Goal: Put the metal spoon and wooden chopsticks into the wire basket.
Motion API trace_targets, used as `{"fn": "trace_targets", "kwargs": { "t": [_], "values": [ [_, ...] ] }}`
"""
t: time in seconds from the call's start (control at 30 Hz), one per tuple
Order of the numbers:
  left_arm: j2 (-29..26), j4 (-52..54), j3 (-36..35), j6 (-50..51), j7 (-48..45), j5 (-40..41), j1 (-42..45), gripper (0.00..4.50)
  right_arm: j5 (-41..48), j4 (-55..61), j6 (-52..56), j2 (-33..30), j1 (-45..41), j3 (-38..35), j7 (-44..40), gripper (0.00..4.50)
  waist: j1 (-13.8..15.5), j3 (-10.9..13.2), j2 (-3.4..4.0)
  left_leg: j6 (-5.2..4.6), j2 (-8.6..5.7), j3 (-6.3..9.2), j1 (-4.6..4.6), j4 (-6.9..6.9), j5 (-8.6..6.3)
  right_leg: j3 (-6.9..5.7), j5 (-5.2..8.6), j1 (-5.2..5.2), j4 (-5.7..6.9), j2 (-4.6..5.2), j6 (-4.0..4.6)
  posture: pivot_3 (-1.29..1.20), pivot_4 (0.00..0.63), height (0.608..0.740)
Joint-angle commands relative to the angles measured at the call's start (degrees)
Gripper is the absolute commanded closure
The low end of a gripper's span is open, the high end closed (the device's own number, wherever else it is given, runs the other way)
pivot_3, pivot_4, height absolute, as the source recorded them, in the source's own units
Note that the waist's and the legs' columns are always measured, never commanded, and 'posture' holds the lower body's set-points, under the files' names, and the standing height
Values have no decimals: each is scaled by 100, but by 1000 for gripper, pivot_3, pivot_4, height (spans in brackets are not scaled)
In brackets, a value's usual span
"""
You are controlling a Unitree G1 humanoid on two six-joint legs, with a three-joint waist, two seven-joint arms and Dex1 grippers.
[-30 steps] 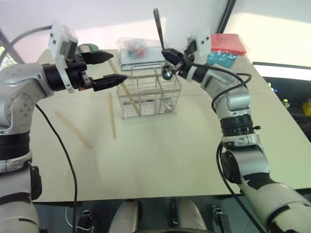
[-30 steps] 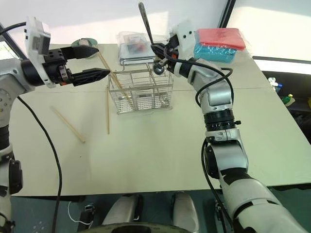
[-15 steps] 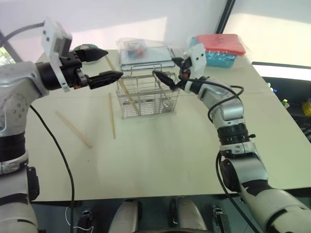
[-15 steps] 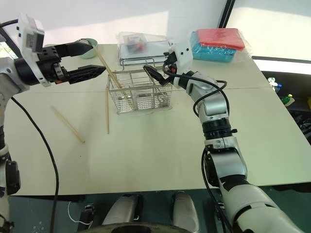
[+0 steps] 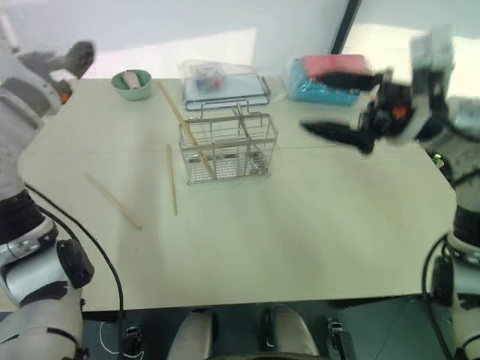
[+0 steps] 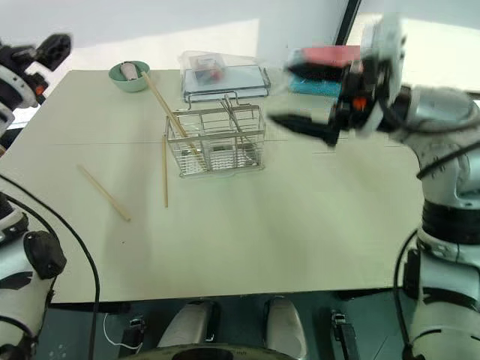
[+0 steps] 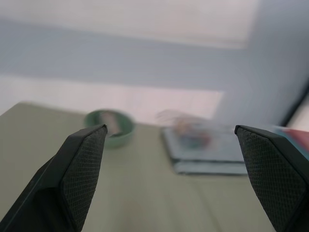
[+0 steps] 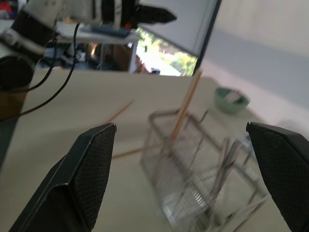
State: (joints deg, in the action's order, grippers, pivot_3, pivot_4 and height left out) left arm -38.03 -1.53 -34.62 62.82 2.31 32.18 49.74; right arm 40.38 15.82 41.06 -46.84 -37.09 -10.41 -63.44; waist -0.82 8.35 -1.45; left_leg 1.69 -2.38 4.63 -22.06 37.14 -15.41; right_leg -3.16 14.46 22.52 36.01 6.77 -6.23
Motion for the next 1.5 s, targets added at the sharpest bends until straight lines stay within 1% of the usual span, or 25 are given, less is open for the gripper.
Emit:
{"fn": "trace_targets", "kwargs": {
  "t": [0.03,0.13,0.23,0.3,0.37,0.47,0.63,0.77,1.03,1.07,1.13,1.2,1.33,1.37,1.5],
  "values": [
    [8,-378,-304,509,806,-492,-92,0,253,577,64,-144,425,-143,12,34,10,1,-3,1,0,0,0,0,0,0,0,2,0,0,0,0,150,667],
    [21,-811,-156,628,1018,-827,-174,0,267,862,65,-210,873,-140,76,34,36,0,-27,4,0,1,-2,1,0,0,0,4,2,1,0,0,150,667],
    [199,-1455,-102,607,1107,-976,82,0,342,1129,34,-219,1240,-144,102,34,135,-3,-49,7,-2,5,-9,3,1,-1,-1,7,0,3,1,0,150,667],
    [252,-1921,147,414,1053,-1145,265,0,472,1286,94,-186,1409,-189,191,34,186,-4,-57,8,-5,3,-13,5,1,-1,-1,8,-3,7,1,0,150,667],
    [349,-2442,258,284,1203,-1324,534,0,594,1466,147,-159,1598,-210,310,34,218,-7,-64,9,-8,8,-21,9,1,-4,-1,10,-3,9,1,0,150,667],
    [484,-3132,185,220,1436,-1453,892,0,696,1746,149,-149,1875,-203,457,34,292,-9,-68,10,-9,7,-25,7,0,-4,-1,14,-10,10,0,0,150,667],
    [695,-4398,0,-138,1792,-1509,1327,0,901,2042,191,-111,2245,-329,805,34,306,-9,-68,11,-7,2,-28,2,1,-4,-1,22,-11,12,-1,0,150,667],
    [690,-4887,-45,-467,2207,-1593,1485,0,1026,2114,195,-155,2336,-412,1014,34,293,-7,-71,11,-3,0,-28,2,1,-4,-2,24,-11,12,-2,0,150,667],
    [802,-5622,74,-872,2341,-1636,1678,0,1120,2247,123,-210,2563,-528,1215,34,313,-9,-75,13,-8,-1,-32,2,1,-7,-2,22,-13,18,-2,0,150,667],
    [818,-5710,86,-950,2332,-1644,1699,416,1130,2264,120,-201,2567,-527,1250,0,311,-9,-75,13,-8,-1,-32,2,1,-8,-2,23,-13,18,-2,0,150,667],
    [839,-5889,92,-1140,2340,-1648,1735,860,1155,2295,115,-181,2586,-529,1308,0,311,-9,-75,13,-7,-1,-32,1,1,-8,-2,23,-12,17,-2,0,150,667],
    [829,-6080,50,-1333,2438,-1626,1767,1853,1178,2309,110,-175,2594,-521,1355,0,312,-9,-75,13,-7,-1,-31,1,1,-8,-2,23,-12,17,-2,0,150,667],
    [805,-6300,-22,-1558,2580,-1548,1819,4004,1222,2304,97,-202,2610,-566,1391,0,320,-9,-74,13,-7,-1,-31,2,1,-9,-2,22,-12,18,-3,0,150,667],
    [801,-6333,-35,-1585,2600,-1531,1830,4471,1239,2291,101,-208,2601,-583,1398,0,321,-10,-74,13,-7,-1,-31,2,1,-9,-2,21,-12,18,-3,0,150,667],
    [754,-6412,-114,-1652,2697,-1460,1832,4471,1309,2231,123,-233,2559,-624,1435,0,316,-10,-74,13,-7,-1,-30,3,1,-10,-2,20,-11,19,-3,0,150,667]
  ]
}}
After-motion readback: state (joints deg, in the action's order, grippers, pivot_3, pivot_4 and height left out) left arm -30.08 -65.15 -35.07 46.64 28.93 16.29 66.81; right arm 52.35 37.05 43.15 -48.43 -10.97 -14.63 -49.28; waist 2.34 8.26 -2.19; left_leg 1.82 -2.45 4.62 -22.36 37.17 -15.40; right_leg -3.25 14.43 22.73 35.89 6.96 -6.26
